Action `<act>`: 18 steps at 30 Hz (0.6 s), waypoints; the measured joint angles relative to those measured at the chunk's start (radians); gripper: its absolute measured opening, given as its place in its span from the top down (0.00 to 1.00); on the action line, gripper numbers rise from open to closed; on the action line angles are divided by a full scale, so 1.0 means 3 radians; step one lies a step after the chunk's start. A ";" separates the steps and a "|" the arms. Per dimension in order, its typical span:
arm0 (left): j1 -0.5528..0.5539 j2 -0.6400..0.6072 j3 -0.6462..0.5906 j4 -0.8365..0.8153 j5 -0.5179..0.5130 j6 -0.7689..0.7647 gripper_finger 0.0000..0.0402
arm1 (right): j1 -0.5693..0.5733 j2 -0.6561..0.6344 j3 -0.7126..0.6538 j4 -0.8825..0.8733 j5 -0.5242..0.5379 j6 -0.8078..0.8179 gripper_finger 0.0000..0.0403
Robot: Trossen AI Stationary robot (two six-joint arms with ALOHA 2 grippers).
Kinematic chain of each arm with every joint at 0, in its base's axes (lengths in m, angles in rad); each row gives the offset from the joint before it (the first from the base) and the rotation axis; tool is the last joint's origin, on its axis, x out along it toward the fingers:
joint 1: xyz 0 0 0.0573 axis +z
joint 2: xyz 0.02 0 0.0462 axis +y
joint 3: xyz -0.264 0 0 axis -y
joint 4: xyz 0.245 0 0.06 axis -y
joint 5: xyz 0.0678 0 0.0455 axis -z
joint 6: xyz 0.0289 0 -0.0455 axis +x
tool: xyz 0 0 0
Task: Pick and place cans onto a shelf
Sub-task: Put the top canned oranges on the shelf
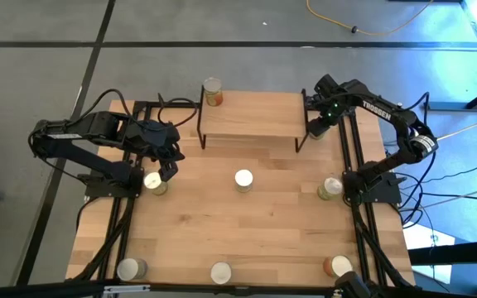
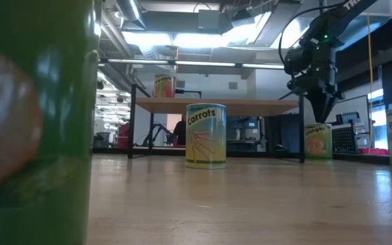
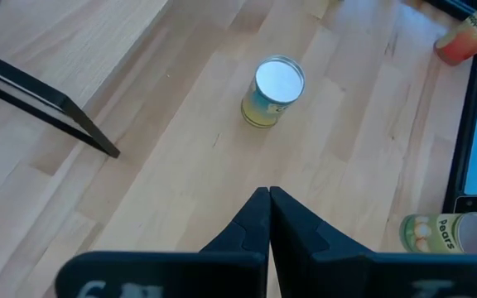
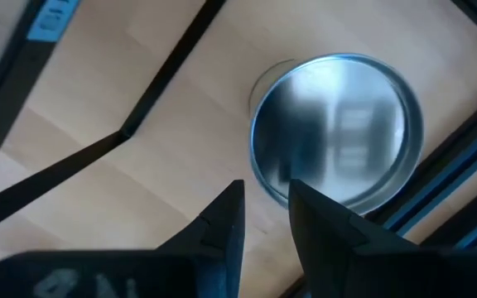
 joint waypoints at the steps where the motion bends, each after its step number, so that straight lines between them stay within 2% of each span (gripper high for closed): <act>1: 0.0000 0.0000 0.0000 0.0005 0.0000 0.0000 1.00 | 0.0000 0.0000 -0.0002 -0.0001 -0.0021 -0.0030 0.76; 7: 0.0000 0.0000 0.0000 0.0098 0.0000 -0.0006 1.00 | 0.0004 -0.0049 0.0022 -0.0051 0.0001 -0.0269 0.76; 13: 0.0000 0.0000 0.0000 0.0162 0.0000 0.0000 1.00 | 0.0004 -0.0093 0.0313 -0.0155 0.0045 -0.0353 0.76; 18: 0.0000 0.0000 0.0000 0.0167 -0.0001 -0.0001 1.00 | 0.0004 -0.0094 0.0425 -0.0396 0.0051 -0.0773 0.76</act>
